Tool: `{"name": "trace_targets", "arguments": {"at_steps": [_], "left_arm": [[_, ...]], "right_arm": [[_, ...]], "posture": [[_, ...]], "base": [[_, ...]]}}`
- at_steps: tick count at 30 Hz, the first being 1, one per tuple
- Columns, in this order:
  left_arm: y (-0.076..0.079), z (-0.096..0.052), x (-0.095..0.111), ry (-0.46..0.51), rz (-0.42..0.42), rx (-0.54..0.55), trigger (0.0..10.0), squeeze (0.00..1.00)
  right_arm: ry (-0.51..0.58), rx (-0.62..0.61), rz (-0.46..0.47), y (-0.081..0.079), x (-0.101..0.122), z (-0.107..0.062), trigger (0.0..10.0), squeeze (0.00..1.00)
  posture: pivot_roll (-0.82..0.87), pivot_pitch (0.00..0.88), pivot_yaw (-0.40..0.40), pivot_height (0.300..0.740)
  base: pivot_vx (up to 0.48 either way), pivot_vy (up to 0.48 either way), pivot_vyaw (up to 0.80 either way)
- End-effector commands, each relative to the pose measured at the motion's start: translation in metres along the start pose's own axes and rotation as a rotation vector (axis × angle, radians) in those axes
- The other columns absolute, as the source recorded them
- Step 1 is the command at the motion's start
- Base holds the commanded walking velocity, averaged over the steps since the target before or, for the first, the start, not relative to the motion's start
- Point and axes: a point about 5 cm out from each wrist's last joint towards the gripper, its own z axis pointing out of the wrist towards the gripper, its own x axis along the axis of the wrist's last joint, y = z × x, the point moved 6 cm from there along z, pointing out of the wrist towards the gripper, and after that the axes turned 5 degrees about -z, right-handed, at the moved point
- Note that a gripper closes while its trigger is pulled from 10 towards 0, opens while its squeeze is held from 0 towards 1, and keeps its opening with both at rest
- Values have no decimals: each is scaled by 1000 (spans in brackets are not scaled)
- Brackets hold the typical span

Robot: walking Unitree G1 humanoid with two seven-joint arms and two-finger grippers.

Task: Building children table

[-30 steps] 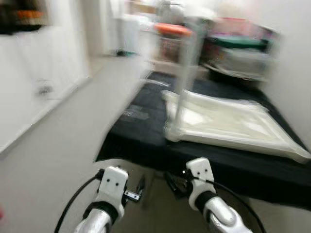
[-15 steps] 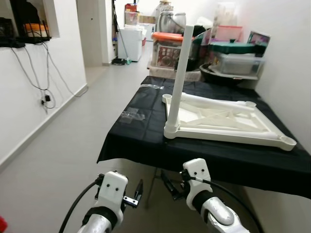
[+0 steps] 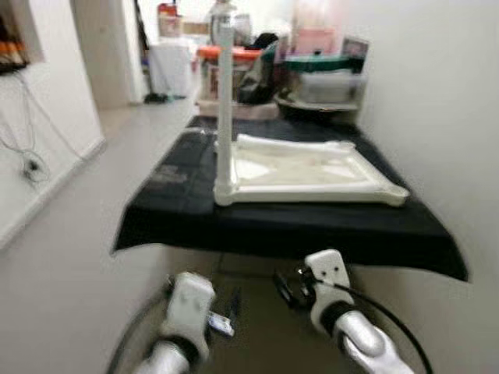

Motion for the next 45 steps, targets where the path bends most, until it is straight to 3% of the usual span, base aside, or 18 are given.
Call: {"name": "trace_targets", "arguments": {"at_steps": [1,10,20,24,26,27,29,31,35,36,45], "left_arm": [[-2,1,4,13,12,9,10000,0],[-4,1,4,16,11,22,10000,0],[-5,1,5,20,14,26,10000,0],[-15,2,18,71,13,84,10000,0],[-33,2,32,122,14,168,10000,0],[-33,2,32,122,14,168,10000,0],[-50,1,41,156,17,233,10000,0],[-58,0,41,153,7,254,10000,0],[-55,-2,34,130,-5,240,10000,0],[-44,-4,23,92,-20,199,10000,0],[-26,-2,6,29,-52,147,10000,0]], "right_arm": [[-1,15,1,-2,1,2,10000,0],[15,35,-11,-6,4,1,10000,0],[22,42,-21,-8,5,1,10000,0],[24,-15,15,2,6,3,10000,0],[50,-117,45,23,12,5,10000,0],[50,-117,45,23,12,5,10000,0],[73,-198,69,42,17,6,10000,0],[73,-221,88,49,17,6,10000,0],[67,-211,85,46,15,5,10000,0],[49,-175,88,37,9,4,10000,0],[34,-120,69,21,4,3,10000,0]], "posture": [[76,0,-76,740],[78,0,-78,740],[78,0,-75,740],[78,0,-74,740],[82,0,-73,740],[82,0,-73,740],[83,0,-75,740],[83,0,-75,740],[84,0,-75,740],[81,0,-72,740],[74,0,-71,740]], "base": [[0,0,0],[0,0,92],[0,0,800],[0,0,0],[0,0,0],[0,0,0],[0,0,0],[0,0,0],[0,0,0],[0,0,0],[-167,0,0]]}}
